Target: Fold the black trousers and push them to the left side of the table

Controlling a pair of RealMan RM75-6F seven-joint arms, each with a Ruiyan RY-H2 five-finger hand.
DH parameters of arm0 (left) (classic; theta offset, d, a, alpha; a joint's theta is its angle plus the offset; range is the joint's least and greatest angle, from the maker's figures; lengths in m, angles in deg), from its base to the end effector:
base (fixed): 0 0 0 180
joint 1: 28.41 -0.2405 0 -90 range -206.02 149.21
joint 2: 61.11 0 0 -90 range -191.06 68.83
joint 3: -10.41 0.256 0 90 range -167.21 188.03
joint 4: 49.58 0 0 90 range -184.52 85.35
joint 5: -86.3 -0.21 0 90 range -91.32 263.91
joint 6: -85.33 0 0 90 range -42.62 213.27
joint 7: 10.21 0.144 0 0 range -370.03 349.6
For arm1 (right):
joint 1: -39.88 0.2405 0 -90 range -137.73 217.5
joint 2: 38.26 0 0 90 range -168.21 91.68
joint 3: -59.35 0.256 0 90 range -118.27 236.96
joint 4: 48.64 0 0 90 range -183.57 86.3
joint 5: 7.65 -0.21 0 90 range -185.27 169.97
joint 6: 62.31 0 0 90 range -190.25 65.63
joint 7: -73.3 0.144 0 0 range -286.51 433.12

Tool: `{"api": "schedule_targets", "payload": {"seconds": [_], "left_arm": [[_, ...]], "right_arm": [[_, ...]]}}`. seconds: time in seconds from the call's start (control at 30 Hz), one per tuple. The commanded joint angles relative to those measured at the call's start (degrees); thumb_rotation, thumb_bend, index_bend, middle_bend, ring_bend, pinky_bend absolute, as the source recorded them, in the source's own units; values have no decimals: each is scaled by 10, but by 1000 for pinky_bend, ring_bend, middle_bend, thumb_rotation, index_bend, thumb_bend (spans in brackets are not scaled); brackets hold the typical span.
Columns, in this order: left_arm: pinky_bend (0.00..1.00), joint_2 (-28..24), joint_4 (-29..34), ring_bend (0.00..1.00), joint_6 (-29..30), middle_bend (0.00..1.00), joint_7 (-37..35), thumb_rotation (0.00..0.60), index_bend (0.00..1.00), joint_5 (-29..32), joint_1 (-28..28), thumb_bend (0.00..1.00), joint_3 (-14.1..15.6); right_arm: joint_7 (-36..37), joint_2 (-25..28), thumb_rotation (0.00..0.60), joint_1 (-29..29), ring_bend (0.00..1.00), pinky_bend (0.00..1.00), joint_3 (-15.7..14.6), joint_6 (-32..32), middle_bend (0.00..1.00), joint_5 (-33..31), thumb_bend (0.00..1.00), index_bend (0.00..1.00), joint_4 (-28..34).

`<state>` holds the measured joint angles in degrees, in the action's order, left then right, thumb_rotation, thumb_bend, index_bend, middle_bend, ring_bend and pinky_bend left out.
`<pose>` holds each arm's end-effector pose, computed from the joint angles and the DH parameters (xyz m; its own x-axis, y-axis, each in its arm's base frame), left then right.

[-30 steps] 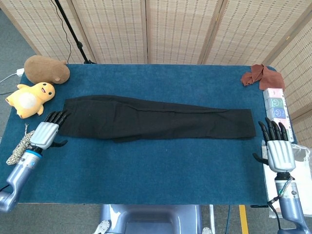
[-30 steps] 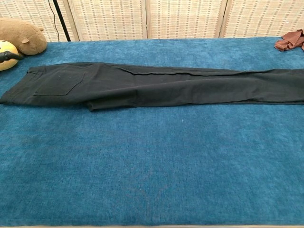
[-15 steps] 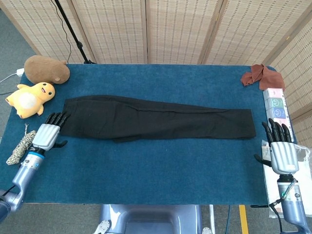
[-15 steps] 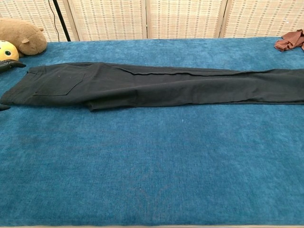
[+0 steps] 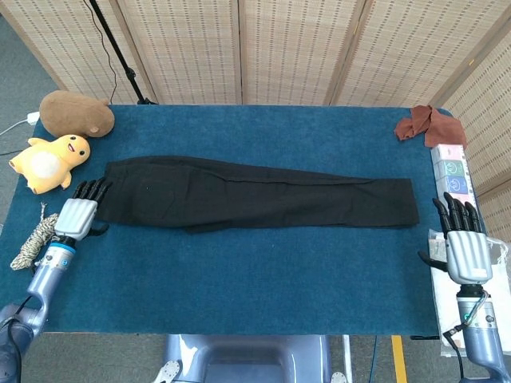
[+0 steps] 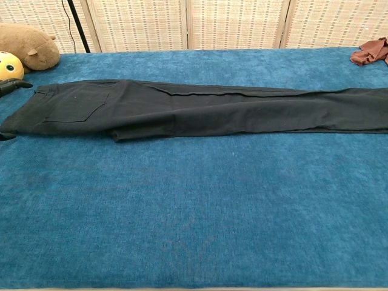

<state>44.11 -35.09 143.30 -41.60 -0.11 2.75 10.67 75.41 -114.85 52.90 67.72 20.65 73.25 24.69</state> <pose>-0.3645 0.3624 0.0375 0.5244 0.1766 0.8330 0.8512 -0.1337 -0.5075 -0.3293 -0.2511 0.1364 0.4328 0.1275 0.8924 -0.8994 -0.0059 0.4370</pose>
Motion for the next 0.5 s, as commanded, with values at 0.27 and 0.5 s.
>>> {"api": "schedule_targets", "payload": {"seconds": [0.27, 0.5], "left_arm": [[0, 27, -39, 0, -26, 0, -3, 600, 0, 3, 15, 212, -6], [0, 40, -54, 0, -27, 0, 13, 600, 0, 15, 25, 284, -20]], "right_arm": [[2, 5, 600, -5, 0, 0, 2, 9, 0, 8, 0, 0, 7], [1, 7, 600, -7, 0, 0, 1, 15, 0, 13, 0, 0, 11]]}}
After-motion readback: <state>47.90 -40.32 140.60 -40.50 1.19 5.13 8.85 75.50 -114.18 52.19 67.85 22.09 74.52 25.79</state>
